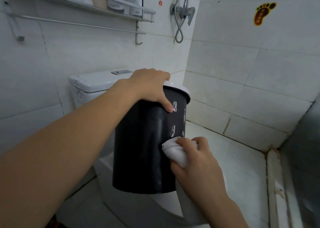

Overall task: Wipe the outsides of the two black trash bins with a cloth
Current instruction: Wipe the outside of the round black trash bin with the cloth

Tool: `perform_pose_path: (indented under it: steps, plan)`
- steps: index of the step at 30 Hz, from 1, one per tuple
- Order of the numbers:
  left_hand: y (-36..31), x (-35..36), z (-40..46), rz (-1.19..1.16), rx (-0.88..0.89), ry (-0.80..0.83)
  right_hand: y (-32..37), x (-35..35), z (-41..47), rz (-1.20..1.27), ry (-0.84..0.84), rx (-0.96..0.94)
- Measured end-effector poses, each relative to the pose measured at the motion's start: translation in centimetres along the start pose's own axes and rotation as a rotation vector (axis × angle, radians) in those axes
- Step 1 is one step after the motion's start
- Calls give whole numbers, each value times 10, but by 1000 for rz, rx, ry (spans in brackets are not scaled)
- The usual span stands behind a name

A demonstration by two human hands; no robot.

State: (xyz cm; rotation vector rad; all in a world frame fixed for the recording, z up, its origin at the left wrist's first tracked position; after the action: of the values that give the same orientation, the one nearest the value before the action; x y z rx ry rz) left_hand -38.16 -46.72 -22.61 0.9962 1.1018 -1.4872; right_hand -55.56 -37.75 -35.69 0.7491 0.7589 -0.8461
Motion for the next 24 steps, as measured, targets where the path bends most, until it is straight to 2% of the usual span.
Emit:
perform_pose_path:
  steps: [4,12,18,24]
  plan:
    - [0,-2,-2,-3,-7,-7,13,3,-8,29,15,-70]
    - [2,-3,-6,-6,-16,-15,-20,-2,5,-23,24,89]
    - [-2,0,-3,0,0,-23,5,-4,-5,14,2,-41]
    - [3,-1,-6,6,-18,-33,-7,2,3,-20,37,30]
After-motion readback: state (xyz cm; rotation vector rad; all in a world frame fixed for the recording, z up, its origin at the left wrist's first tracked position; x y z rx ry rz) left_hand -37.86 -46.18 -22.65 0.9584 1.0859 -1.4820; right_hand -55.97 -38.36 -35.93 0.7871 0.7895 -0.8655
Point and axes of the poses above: each hand's wrist, its own z-axis towards the middle knuckle, its own x-axis out of the palm, y = z × x, the point moved 6 cm from there along z, towards the middle knuckle, and after that the axes turned 7 degrees about -z, right-handed, at the moved point
